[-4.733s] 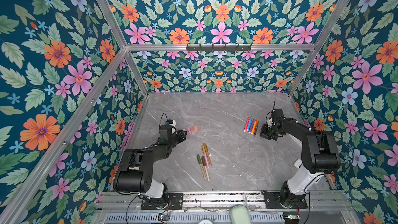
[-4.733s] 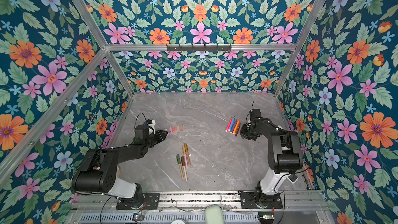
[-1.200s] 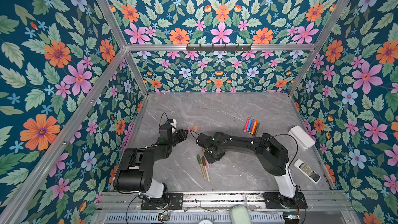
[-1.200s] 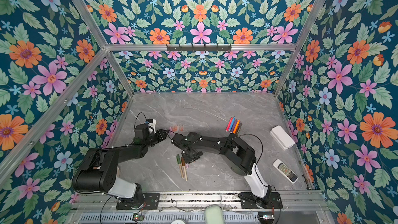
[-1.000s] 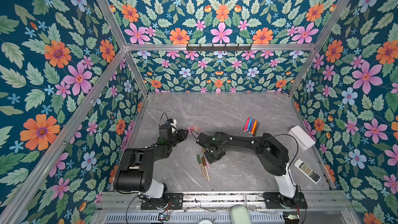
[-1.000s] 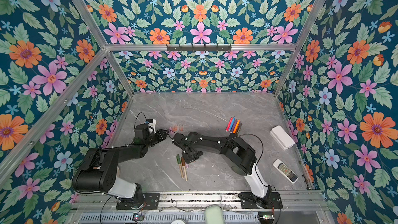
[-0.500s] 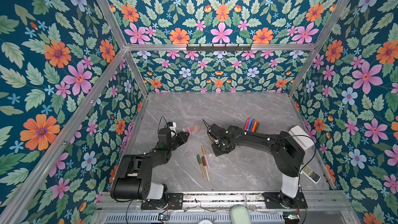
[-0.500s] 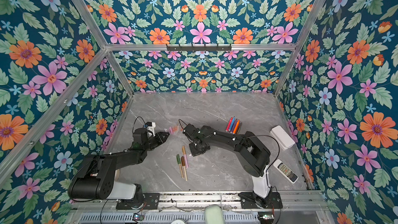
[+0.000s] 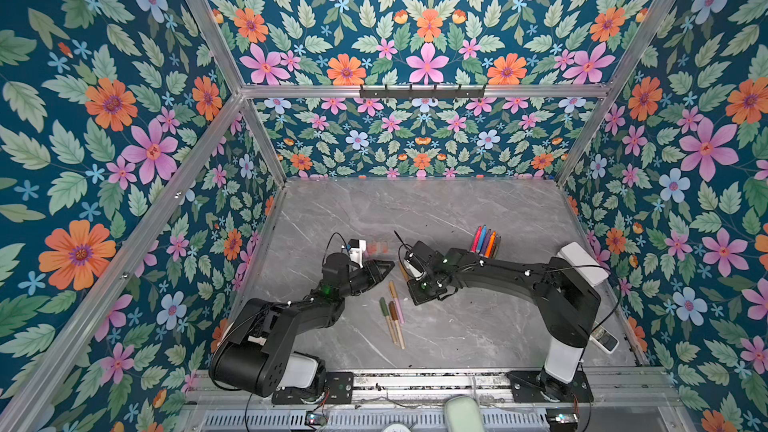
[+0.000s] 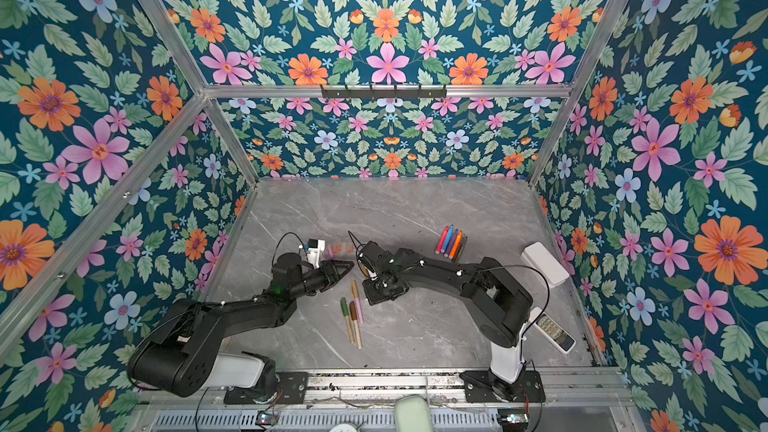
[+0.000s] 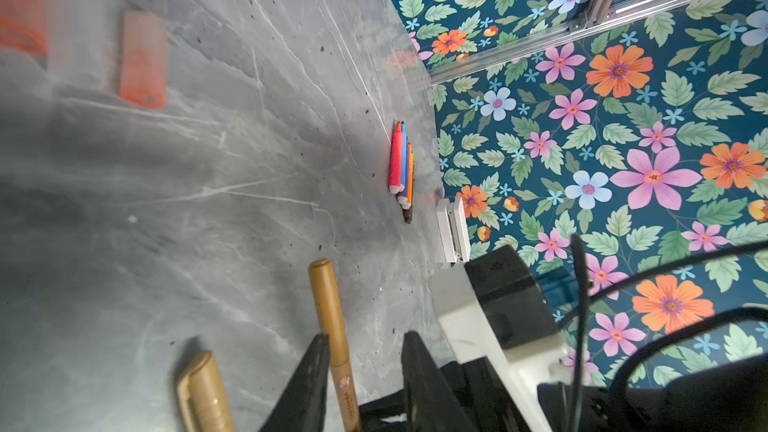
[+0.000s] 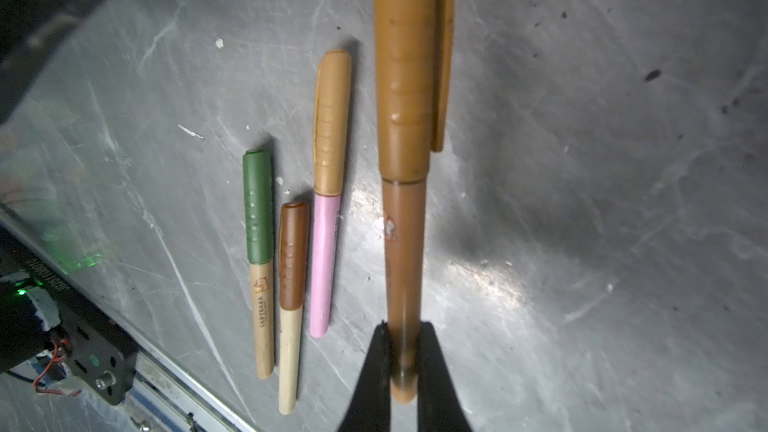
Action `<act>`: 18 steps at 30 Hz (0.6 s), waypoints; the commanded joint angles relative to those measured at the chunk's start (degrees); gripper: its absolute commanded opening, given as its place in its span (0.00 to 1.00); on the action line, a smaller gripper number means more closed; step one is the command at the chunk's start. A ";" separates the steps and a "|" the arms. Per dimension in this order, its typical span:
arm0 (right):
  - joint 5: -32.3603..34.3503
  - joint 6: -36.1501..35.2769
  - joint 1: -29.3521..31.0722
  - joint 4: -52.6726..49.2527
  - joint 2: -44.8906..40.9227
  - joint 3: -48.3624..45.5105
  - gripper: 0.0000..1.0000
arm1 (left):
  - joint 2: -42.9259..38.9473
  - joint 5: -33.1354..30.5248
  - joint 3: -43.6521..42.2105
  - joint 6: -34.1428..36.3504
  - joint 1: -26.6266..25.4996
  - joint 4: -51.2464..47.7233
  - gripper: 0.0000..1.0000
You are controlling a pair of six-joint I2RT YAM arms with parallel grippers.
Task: Open the pen caps
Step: 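Lift the tan-capped pen toward the left gripper while the left gripper approaches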
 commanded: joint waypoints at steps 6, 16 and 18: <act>-0.04 -0.05 0.02 2.00 -2.31 -1.29 0.00 | 2.41 -1.68 1.55 -1.00 -2.69 1.83 0.34; -1.28 0.33 0.02 2.91 -4.07 -2.66 0.00 | 5.51 -1.40 2.55 -0.99 -3.61 2.64 0.37; -2.00 0.24 0.05 3.10 -3.96 -2.51 0.00 | 5.87 -1.47 2.82 -0.99 -3.81 2.74 0.37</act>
